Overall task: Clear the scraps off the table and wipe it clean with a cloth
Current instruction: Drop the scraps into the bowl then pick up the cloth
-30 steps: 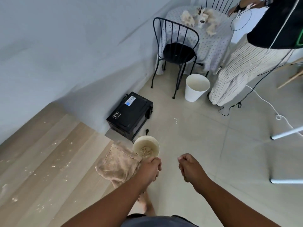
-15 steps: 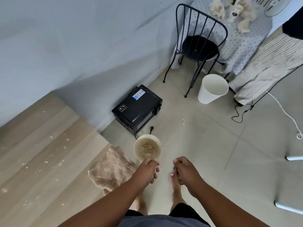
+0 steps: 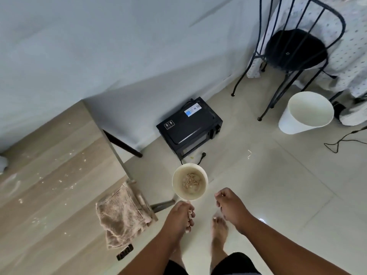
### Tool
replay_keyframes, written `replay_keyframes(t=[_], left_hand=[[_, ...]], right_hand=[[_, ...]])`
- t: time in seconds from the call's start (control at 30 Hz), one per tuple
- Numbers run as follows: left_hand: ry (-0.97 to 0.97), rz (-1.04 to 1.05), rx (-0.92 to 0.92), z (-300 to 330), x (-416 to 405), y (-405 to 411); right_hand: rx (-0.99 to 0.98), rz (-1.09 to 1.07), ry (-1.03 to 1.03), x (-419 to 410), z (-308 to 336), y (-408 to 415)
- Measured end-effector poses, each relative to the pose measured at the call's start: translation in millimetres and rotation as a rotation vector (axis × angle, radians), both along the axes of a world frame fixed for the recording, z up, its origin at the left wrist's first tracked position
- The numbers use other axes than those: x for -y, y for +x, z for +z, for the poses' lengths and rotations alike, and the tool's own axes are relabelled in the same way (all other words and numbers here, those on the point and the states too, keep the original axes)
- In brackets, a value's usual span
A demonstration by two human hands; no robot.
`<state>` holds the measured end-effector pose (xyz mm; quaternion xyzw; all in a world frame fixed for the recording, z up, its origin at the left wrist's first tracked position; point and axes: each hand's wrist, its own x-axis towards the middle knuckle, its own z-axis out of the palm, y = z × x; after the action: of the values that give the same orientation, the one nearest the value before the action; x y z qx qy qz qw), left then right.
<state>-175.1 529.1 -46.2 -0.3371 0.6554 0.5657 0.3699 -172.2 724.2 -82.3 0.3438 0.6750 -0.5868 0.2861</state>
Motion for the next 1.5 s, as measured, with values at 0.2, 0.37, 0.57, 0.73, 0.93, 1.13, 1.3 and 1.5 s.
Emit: replay_keyframes(t=[0.2,0.37,0.57,0.73,0.93,1.13,1.3,1.5], left_hand=[[-0.046,0.078,0.069,-39,-22,1],[-0.024,0.163,0.107,-84,-22,-11],[-0.085,0.223,0.196,-153,-5,-34],[-0.139,0.259,0.223,-212,-4,-51],[-0.056,0.404,0.215,-264,-14,-58],[0.125,0.722,0.197,-300,-21,-64],[0.133,0.809,0.185,-327,-28,-77],[0.074,0.754,0.103,-350,-26,-77]], right_hand=[[0.066,-0.032,0.043,-45,-46,-13],[0.101,-0.036,0.088,-56,-98,-16],[0.141,-0.056,0.064,-27,-165,-21],[0.151,-0.058,0.044,-3,-204,-35],[0.182,-0.022,0.053,17,-256,-54],[0.355,-0.201,-0.083,33,-295,-79],[0.245,-0.200,-0.016,42,-317,-87],[0.230,-0.080,-0.001,50,-320,-92]])
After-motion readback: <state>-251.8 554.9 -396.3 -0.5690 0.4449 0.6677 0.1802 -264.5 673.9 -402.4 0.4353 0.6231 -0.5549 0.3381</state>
